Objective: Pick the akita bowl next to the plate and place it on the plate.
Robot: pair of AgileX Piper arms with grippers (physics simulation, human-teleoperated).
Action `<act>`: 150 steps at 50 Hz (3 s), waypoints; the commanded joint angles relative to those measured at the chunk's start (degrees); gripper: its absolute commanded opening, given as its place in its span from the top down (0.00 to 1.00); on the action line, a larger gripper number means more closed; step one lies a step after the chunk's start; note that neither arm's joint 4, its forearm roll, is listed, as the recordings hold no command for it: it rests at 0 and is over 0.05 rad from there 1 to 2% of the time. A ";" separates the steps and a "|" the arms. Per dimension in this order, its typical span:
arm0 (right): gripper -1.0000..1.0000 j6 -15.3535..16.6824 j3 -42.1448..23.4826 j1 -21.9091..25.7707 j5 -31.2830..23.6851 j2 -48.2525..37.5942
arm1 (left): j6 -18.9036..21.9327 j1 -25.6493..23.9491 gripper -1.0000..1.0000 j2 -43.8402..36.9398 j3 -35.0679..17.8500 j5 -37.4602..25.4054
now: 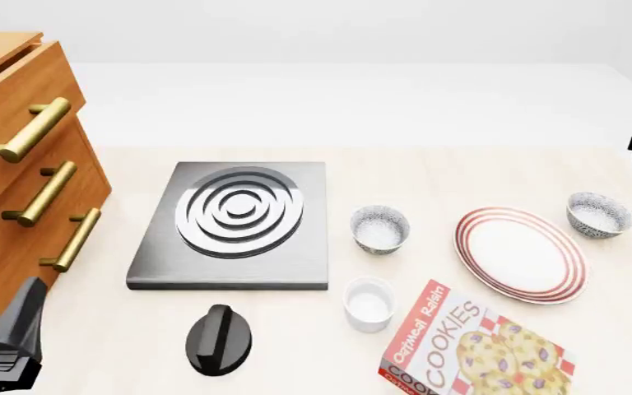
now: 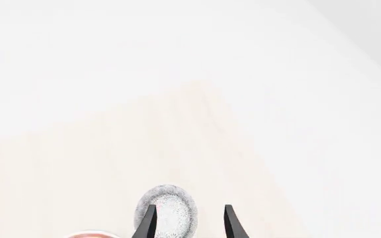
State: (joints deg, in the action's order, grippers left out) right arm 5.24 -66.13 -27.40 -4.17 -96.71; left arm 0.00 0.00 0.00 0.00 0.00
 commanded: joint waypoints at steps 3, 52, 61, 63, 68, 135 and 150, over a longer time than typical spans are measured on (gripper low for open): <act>0.00 -0.45 -3.04 -0.60 -1.82 -4.10 | 0.00 0.00 0.00 0.00 0.00 0.00; 0.00 -1.04 -4.24 -2.29 0.17 -13.46 | 0.00 0.00 0.00 0.00 0.00 0.00; 0.00 -0.33 -4.80 -2.28 -0.46 -14.14 | 0.00 0.00 0.00 0.00 0.00 0.00; 0.00 -0.60 -4.90 -2.01 -0.68 -14.50 | 0.00 0.00 0.00 0.00 0.00 0.00; 0.00 -0.81 -5.30 -1.98 -0.84 -15.15 | 0.00 0.00 0.00 0.00 0.00 0.00; 0.00 -5.56 -5.21 -1.03 1.62 -23.85 | 0.00 0.00 0.00 0.00 0.00 0.00; 0.00 -6.39 -5.46 -0.60 1.96 -25.44 | 0.00 0.00 0.00 0.00 0.00 0.00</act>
State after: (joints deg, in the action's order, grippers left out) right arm -0.63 -71.49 -28.20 -2.50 -120.92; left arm 0.00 0.00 0.00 0.00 0.00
